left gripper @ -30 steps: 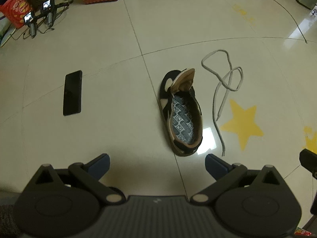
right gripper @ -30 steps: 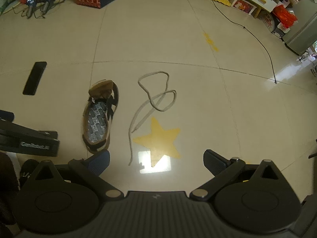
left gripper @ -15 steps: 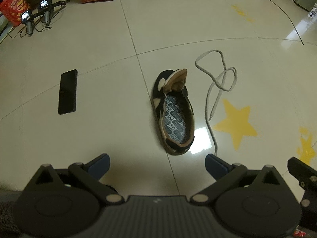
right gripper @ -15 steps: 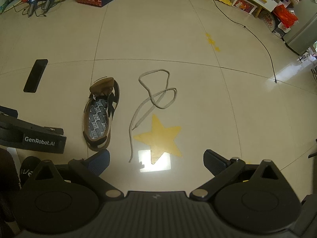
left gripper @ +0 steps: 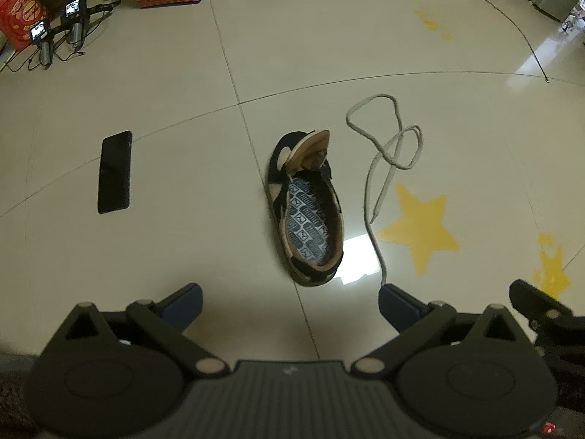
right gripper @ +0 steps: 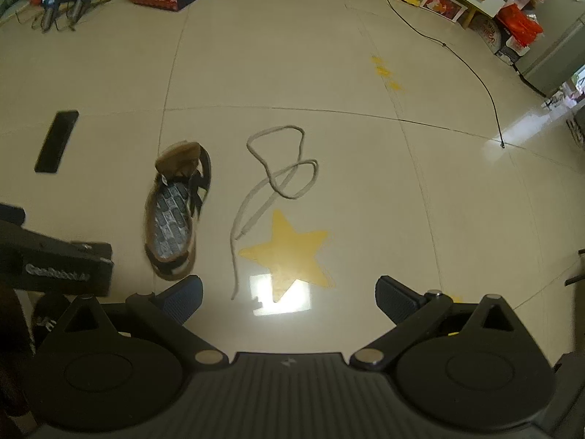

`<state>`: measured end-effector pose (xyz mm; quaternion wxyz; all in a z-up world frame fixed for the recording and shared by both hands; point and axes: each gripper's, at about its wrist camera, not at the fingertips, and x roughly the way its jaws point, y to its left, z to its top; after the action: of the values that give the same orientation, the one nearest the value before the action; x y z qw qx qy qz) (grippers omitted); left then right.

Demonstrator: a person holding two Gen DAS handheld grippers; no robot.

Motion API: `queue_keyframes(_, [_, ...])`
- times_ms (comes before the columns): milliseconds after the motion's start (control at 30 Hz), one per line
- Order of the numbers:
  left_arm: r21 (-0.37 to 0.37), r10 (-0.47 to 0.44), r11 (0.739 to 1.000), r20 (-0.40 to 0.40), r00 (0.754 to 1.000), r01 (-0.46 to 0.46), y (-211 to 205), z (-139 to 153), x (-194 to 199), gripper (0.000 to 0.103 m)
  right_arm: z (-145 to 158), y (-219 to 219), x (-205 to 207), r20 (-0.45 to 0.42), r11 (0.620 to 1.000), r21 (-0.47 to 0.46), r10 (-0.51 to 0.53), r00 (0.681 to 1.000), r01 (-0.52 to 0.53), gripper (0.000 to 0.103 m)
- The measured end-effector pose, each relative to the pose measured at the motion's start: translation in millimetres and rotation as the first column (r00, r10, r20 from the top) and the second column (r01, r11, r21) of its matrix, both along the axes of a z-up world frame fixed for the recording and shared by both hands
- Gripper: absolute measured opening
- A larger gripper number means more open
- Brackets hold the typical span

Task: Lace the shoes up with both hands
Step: 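Move both tools toward the brown shoe on the floor, then lower the left tool onto the shoe tongue while the right tool approaches the shoe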

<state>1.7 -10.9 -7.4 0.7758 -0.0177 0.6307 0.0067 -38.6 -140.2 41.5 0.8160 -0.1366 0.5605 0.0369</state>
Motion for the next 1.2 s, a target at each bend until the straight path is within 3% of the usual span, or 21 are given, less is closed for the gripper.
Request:
queue_keyframes(233, [0.01,0.012,1.0,0.014,1.0,-0.012,7,-5,7,0.103,3,9,-1,0.048,1.0,0.01,-0.005,0.999,0.004,0.103])
queue_keyframes(467, [-0.007,0.029,1.0,0.004,1.0,-0.029,15,-22,20,0.103,-25,12,4,0.011,1.0,0.024,-0.021,1.0,0.02,0.103])
queue_keyframes(600, [-0.017,0.022,1.0,0.039,0.999,-0.021,15,-27,30,0.103,-43,8,9,-0.03,0.999,0.039,-0.023,0.999,0.024,0.103])
queue_keyframes(933, [-0.038,0.014,0.999,0.054,0.998,-0.012,6,-46,47,0.103,-68,-9,39,-0.067,0.996,0.062,-0.066,0.996,0.07,0.103])
queue_keyframes(1200, [-0.042,0.057,0.998,0.133,0.989,-0.052,4,-50,59,0.103,-78,-1,58,-0.083,0.995,0.088,-0.031,0.996,0.038,0.103])
